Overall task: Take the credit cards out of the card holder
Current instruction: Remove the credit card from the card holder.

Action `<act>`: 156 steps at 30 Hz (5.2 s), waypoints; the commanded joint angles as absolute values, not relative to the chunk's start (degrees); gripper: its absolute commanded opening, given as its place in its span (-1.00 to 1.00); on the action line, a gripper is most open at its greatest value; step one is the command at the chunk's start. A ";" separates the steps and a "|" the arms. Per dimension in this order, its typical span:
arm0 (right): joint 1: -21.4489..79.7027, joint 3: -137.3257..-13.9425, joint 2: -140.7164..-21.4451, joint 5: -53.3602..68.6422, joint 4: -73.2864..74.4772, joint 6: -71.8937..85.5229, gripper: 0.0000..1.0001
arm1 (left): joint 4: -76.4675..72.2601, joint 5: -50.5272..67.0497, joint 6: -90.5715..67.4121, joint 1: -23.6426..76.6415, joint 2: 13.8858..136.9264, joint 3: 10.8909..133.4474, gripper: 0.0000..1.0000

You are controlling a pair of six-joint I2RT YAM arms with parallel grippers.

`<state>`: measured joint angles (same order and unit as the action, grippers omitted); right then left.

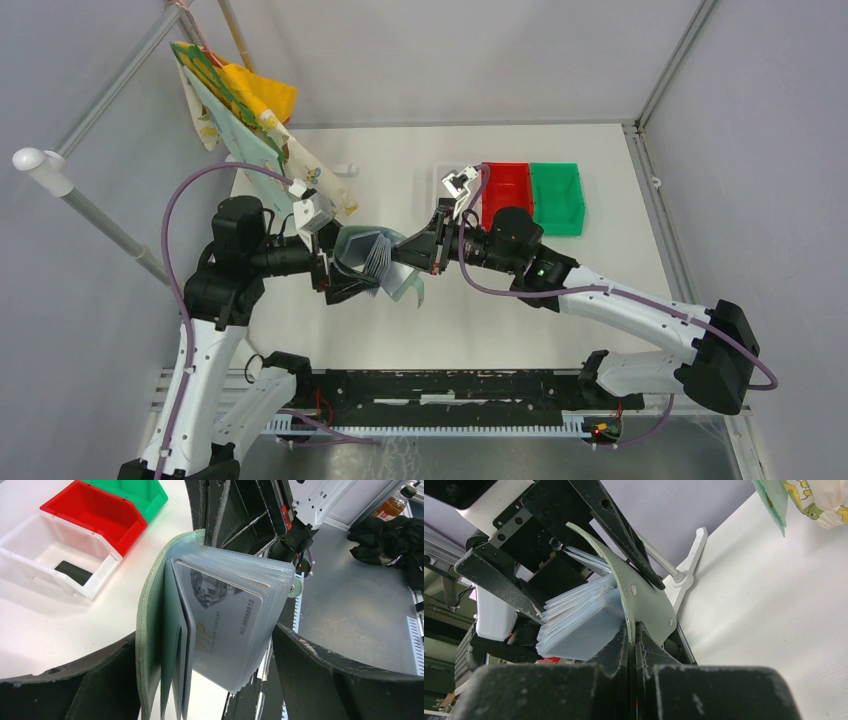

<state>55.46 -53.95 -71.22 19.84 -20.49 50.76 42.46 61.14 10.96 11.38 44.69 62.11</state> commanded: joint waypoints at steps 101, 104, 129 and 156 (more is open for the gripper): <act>61.70 -80.57 -83.58 47.75 -6.69 31.46 -1.00 | 83.93 70.02 64.08 14.90 56.53 76.02 0.53; 61.58 -84.25 -83.95 46.57 -0.24 26.46 -1.00 | 83.94 69.27 63.07 15.63 56.25 75.15 0.45; 61.21 -94.84 -83.25 43.26 24.01 8.42 -1.00 | 62.90 65.53 46.97 17.97 49.07 74.12 0.99; 62.84 -104.64 -88.13 42.21 30.34 4.12 -1.00 | 83.51 64.62 71.94 18.59 57.03 82.97 0.54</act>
